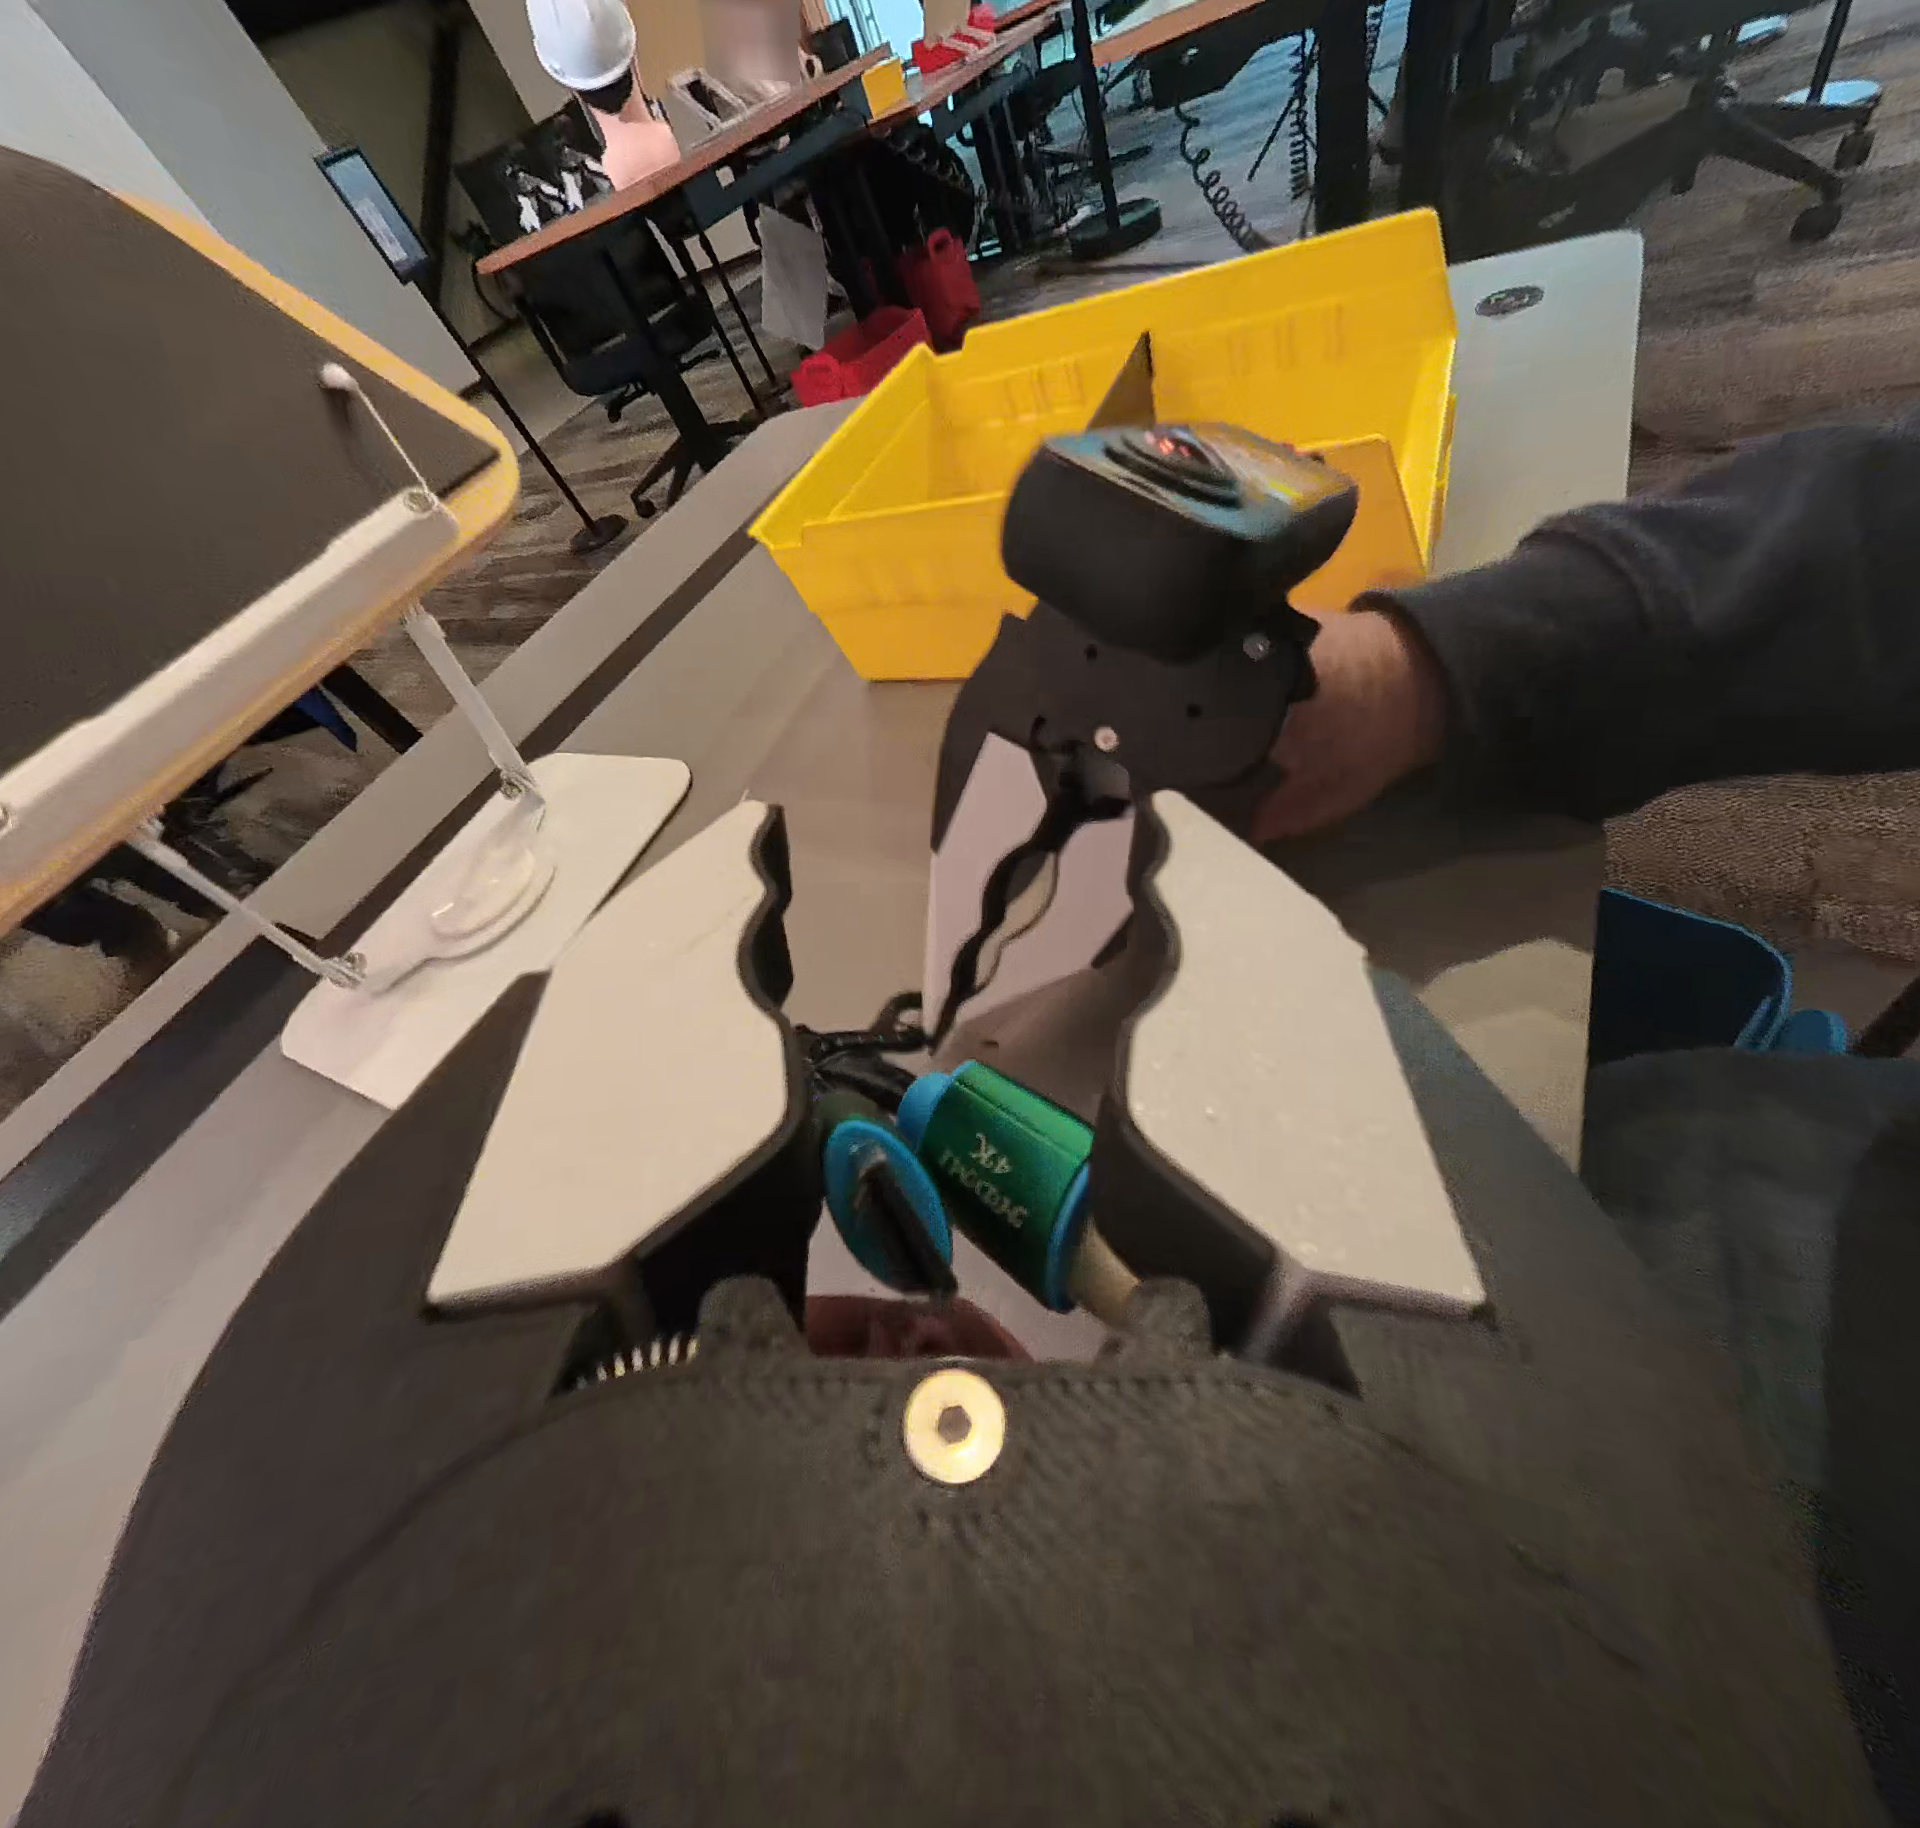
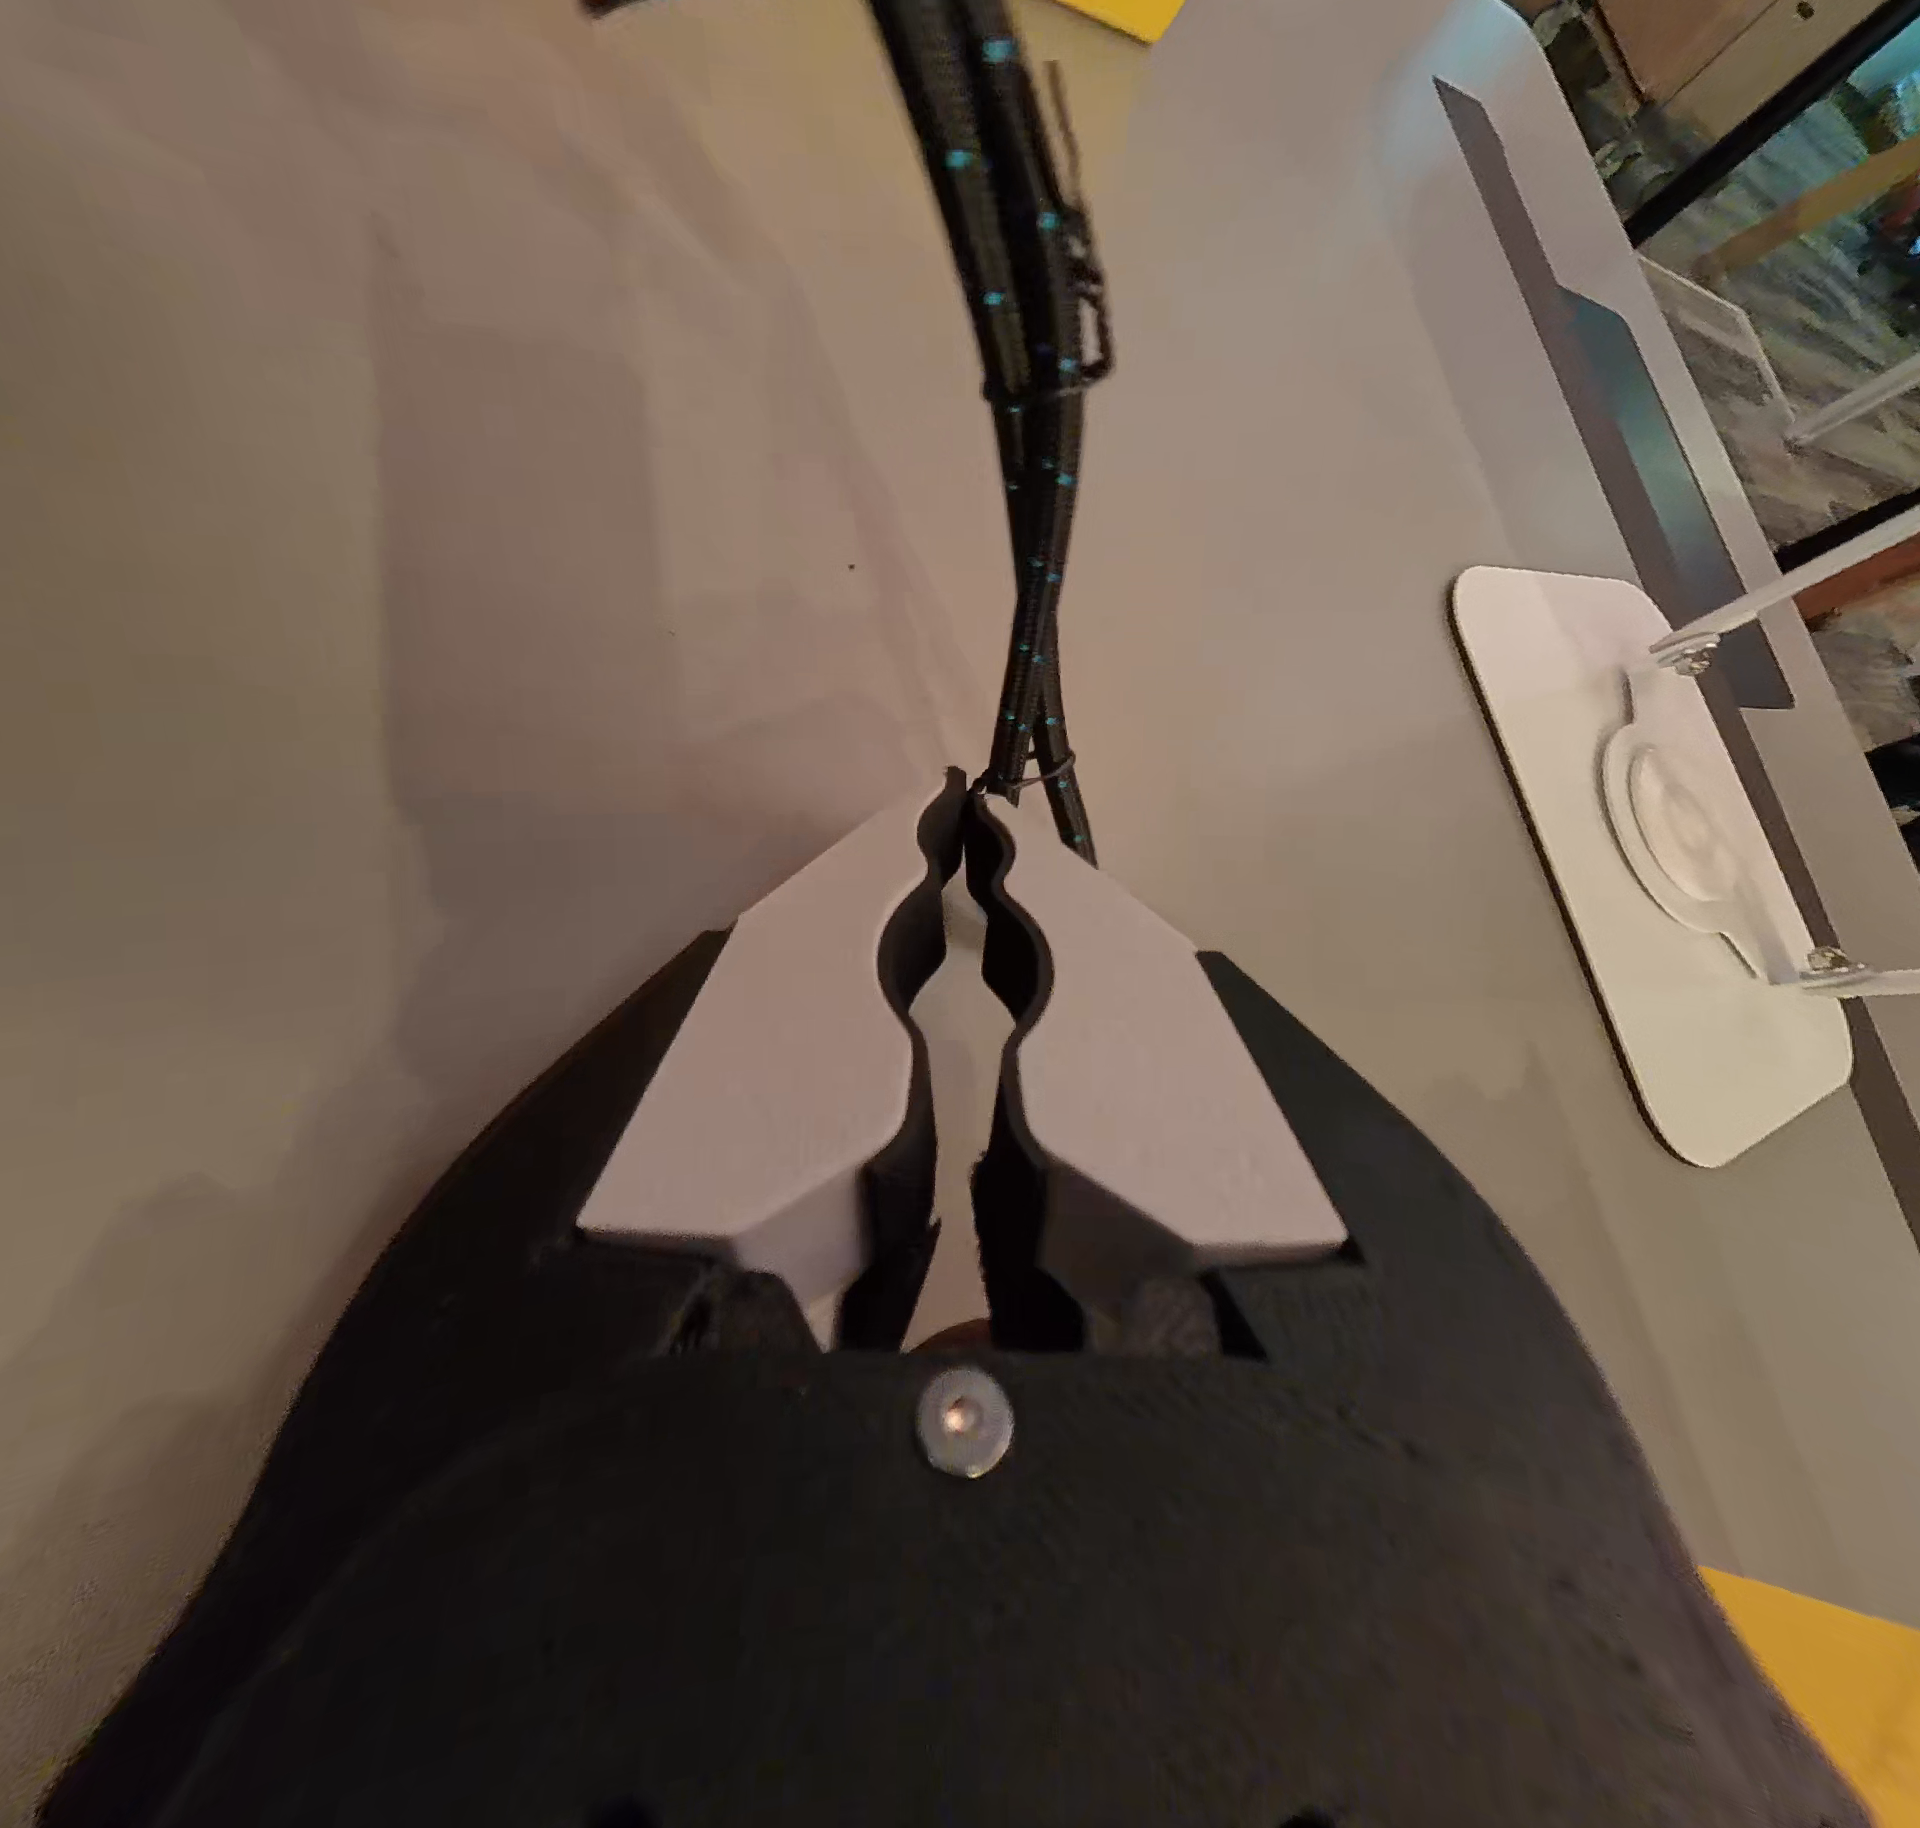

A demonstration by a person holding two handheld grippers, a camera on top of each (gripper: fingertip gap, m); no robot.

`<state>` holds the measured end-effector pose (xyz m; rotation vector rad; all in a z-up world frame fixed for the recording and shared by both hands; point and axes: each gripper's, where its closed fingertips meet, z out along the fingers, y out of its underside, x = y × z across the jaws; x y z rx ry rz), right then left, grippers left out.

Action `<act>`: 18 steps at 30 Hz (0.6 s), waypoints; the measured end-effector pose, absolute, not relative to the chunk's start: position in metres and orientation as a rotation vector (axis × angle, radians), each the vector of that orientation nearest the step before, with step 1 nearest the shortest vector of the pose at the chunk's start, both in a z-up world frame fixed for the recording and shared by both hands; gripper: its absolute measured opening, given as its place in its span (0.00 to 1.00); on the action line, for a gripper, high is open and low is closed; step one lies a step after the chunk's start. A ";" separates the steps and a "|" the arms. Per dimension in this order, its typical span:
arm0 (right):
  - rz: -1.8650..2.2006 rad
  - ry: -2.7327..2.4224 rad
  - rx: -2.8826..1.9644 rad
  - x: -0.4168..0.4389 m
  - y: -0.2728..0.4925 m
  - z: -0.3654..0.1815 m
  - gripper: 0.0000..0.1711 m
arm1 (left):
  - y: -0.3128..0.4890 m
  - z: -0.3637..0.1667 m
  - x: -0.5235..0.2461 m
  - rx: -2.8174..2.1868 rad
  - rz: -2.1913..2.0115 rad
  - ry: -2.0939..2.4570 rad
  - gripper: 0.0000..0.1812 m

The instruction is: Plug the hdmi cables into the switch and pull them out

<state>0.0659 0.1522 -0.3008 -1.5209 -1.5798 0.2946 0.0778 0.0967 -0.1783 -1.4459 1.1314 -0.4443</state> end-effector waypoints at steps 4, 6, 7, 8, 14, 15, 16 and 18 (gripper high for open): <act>0.314 -1.601 -1.482 0.064 0.146 -0.296 0.00 | 0.116 -0.157 0.083 -1.467 -0.450 1.159 0.22; 0.346 -1.608 -1.461 0.063 0.141 -0.293 0.00 | 0.130 -0.146 0.085 -1.502 -0.444 1.187 0.15; 0.364 -1.614 -1.446 0.061 0.137 -0.291 0.00 | 0.137 -0.141 0.088 -1.530 -0.468 1.197 0.14; 0.376 -1.619 -1.430 0.059 0.134 -0.288 0.00 | 0.146 -0.136 0.091 -1.554 -0.486 1.197 0.13; 0.521 -1.659 -1.305 0.043 0.100 -0.267 0.00 | 0.197 -0.133 0.117 -1.695 -0.507 1.301 0.10; 0.556 -1.654 -1.279 0.041 0.093 -0.260 0.00 | 0.206 -0.136 0.121 -1.716 -0.510 1.314 0.09; 0.598 -1.647 -1.253 0.039 0.087 -0.252 0.00 | 0.212 -0.141 0.126 -1.750 -0.530 1.336 0.10; 0.661 -1.627 -1.215 0.036 0.078 -0.238 0.00 | 0.223 -0.157 0.131 -1.830 -0.579 1.385 0.10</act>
